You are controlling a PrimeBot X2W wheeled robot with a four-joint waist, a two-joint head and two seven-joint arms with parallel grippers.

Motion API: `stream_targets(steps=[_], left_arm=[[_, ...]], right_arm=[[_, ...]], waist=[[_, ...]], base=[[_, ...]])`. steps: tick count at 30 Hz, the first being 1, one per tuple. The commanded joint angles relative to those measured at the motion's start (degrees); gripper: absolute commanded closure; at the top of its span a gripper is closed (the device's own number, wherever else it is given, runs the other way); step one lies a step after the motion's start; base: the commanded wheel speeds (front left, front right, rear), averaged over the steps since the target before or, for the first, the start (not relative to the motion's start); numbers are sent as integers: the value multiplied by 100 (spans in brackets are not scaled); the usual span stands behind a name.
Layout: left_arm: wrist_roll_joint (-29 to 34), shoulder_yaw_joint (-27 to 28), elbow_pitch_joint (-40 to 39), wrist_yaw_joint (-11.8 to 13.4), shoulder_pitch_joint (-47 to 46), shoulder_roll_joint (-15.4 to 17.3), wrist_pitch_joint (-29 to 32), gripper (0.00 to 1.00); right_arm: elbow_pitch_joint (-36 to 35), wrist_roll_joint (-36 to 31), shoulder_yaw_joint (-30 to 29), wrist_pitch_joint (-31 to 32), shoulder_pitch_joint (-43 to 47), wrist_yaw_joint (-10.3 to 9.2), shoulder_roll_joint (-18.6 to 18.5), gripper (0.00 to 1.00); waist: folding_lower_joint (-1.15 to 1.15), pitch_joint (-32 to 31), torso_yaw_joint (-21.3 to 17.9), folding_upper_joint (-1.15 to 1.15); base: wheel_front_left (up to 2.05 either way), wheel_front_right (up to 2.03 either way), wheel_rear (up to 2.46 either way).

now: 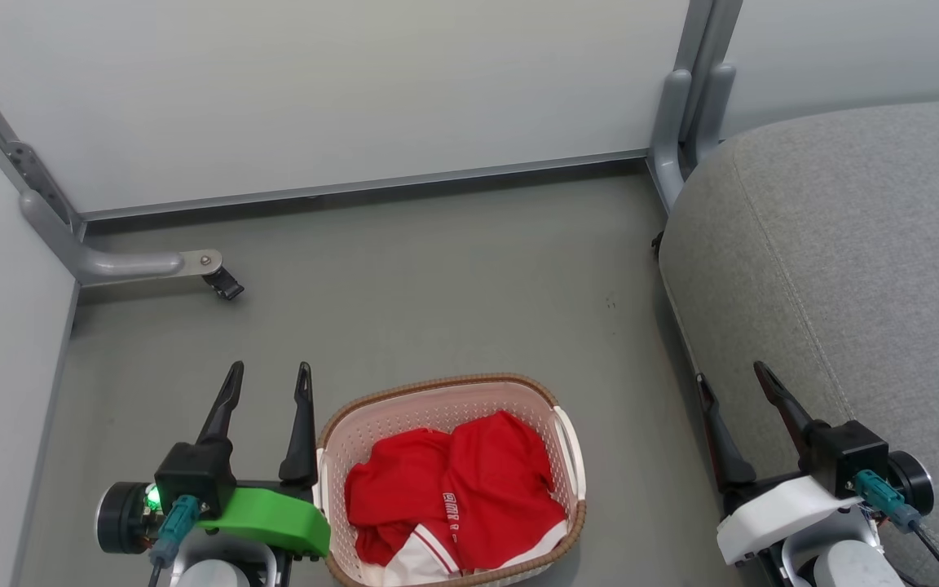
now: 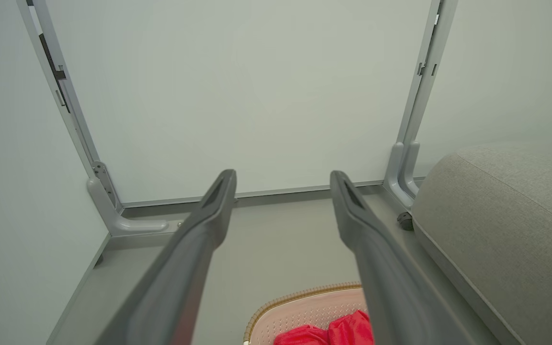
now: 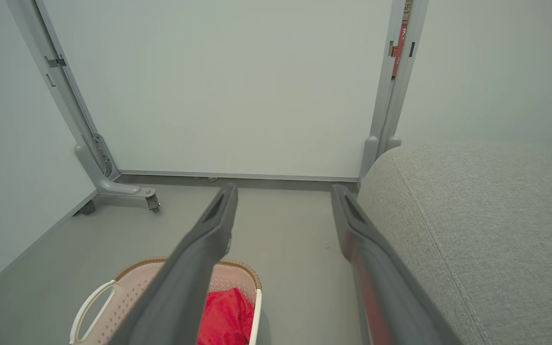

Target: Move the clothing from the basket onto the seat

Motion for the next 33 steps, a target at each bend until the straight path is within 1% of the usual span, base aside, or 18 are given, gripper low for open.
stream_targets(steps=[1,11,18,25,33], left_arm=[[-21,3,10,-2,-76,6,-4,0],[-45,-40,17,16,-133,5,-4,0],[47,-55,118,-48,-257,6,-3,0],[162,-72,380,-175,-490,20,-3,0],[372,-160,884,-357,-944,178,-4,0]], right_arm=[[12,40,-4,-27,-31,0,-31,0],[-11,65,6,-28,-73,0,-32,0],[-77,80,51,-27,-143,0,-31,0],[-181,111,139,-27,-280,0,-31,0],[-366,163,235,-22,-528,-1,-28,0]], waist=[[0,-1,-4,0],[0,53,-34,0],[0,200,-189,0],[0,451,-521,0],[0,948,-1041,0]], base=[[0,0,0],[0,0,0],[0,0,0],[0,0,0],[0,0,0]])
